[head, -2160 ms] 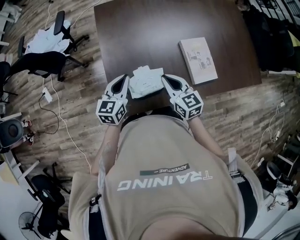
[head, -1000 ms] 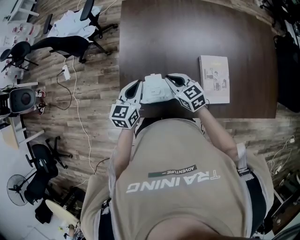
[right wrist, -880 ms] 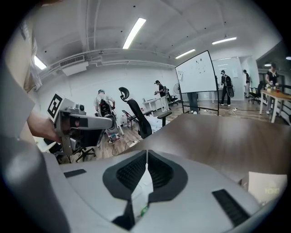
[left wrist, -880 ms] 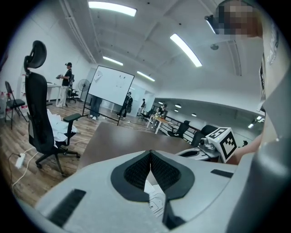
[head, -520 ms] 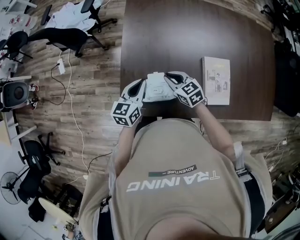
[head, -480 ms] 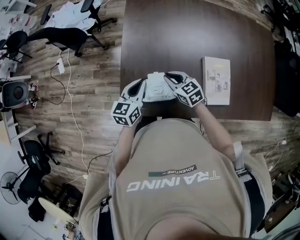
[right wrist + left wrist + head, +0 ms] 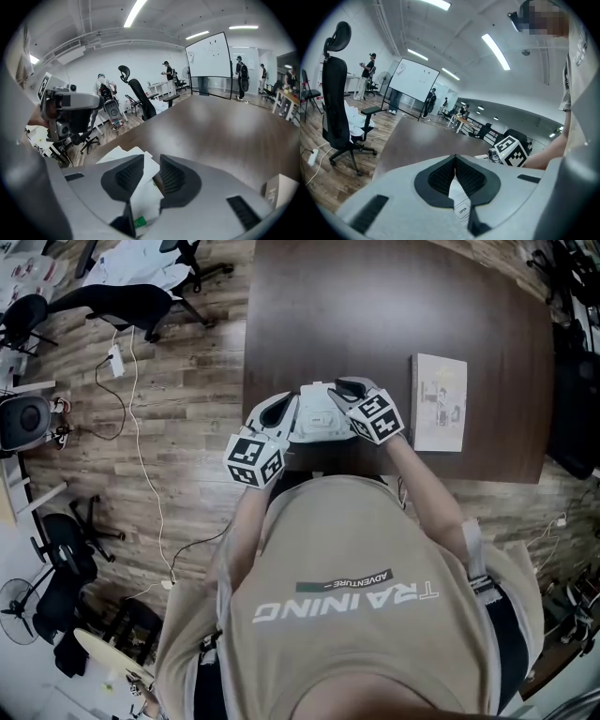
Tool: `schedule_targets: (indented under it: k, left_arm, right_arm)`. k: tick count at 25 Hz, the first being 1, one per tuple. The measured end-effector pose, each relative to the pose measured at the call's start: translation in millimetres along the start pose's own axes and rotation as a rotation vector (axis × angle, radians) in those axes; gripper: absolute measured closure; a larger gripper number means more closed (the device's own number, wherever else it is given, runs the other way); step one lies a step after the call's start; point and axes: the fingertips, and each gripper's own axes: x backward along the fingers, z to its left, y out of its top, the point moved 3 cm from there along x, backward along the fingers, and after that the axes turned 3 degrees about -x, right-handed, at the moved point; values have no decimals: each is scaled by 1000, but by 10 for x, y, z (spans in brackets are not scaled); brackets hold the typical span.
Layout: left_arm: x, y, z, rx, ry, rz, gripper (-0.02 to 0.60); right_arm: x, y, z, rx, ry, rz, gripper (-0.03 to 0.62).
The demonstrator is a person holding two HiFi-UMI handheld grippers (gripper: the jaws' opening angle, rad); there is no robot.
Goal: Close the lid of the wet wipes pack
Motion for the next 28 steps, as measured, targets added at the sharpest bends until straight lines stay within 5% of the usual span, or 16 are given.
schedule_targets:
  k: [8,16,28]
  left_arm:
    - [1,-128,74,26,12,33,571]
    - [51,-219,98,21,24,53,571]
    - [110,-201,-45,-11,2,40,571]
  right_arm:
    - [-188,-161,-172,-123,105,113,507]
    - [-266,-179,-173,-124,185,158,511]
    - [-75,-2,-69,-53,115,65,543]
